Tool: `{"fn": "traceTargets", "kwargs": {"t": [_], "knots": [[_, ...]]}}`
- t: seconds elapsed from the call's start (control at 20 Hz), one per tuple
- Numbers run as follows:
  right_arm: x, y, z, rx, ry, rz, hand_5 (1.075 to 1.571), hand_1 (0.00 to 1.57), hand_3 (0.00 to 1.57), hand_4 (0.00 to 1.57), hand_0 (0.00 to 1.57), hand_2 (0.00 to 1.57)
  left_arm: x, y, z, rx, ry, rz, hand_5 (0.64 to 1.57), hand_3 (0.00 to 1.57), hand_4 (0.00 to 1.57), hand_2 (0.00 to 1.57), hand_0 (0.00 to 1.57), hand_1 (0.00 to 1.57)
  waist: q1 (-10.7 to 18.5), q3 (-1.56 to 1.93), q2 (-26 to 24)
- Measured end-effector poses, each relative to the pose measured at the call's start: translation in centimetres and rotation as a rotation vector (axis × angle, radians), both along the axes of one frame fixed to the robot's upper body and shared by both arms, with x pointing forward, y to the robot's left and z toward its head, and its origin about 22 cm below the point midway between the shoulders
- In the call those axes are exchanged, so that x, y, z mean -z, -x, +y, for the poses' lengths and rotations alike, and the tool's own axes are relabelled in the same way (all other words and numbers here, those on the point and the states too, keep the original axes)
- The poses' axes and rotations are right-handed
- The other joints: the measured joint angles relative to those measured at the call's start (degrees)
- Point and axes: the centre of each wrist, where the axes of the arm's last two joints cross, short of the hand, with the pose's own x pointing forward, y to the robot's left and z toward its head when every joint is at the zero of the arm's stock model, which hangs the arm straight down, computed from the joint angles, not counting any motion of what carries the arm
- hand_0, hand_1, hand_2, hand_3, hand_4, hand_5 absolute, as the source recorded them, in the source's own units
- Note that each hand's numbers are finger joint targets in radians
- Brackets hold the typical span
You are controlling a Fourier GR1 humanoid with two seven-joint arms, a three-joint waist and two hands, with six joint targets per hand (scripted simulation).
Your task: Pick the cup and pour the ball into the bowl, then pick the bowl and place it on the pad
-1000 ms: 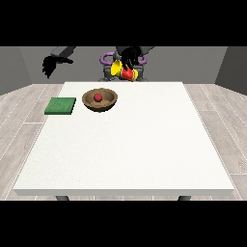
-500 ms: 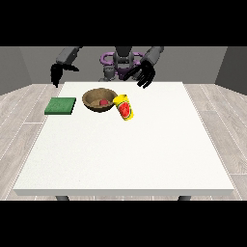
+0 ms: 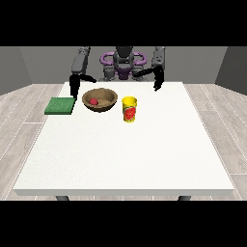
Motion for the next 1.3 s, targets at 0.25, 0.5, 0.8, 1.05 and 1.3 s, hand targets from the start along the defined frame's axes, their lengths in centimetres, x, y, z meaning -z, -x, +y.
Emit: {"fn": "traceTargets", "kwargs": {"t": [0.25,0.5,0.8,1.05,1.3], "knots": [[1.1,-0.9,0.6,0.04,-0.017,0.012,1.567,0.0,0.0,0.26,0.0,0.0,0.0,0.5,2.2,0.046,0.046,-0.026,1.565,0.0,0.0,0.0,0.0,0.0,1.1,0.19,0.5],[2.7,-1.3,0.4,0.061,-0.017,0.026,1.561,0.0,0.0,0.19,0.0,0.0,-1.1,0.7,4.0,0.057,0.049,-0.039,1.565,0.0,0.0,0.0,0.0,0.0,1.7,0.25,0.9],[3.7,-1.6,-0.1,0.061,-0.01,0.031,1.564,0.0,0.0,0.14,0.0,0.0,-1.5,1.2,5.9,0.058,0.055,-0.06,1.566,0.0,0.0,0.0,0.0,0.0,1.7,0.28,2.0],[4.6,-2.0,1.5,0.056,-0.028,0.036,1.547,0.0,0.0,0.46,0.0,0.0,-2.4,1.0,6.5,0.053,0.056,-0.065,1.566,0.0,0.0,0.0,0.0,0.0,1.6,0.08,2.1],[5.2,-0.8,-0.4,0.2,0.06,0.062,1.526,1.57,1.51,0.89,1.57,1.57,-4.0,0.9,5.7,0.1,0.06,-0.12,1.557,0.0,0.52,0.0,0.0,0.0,4.0,-1.58,3.3]]}}
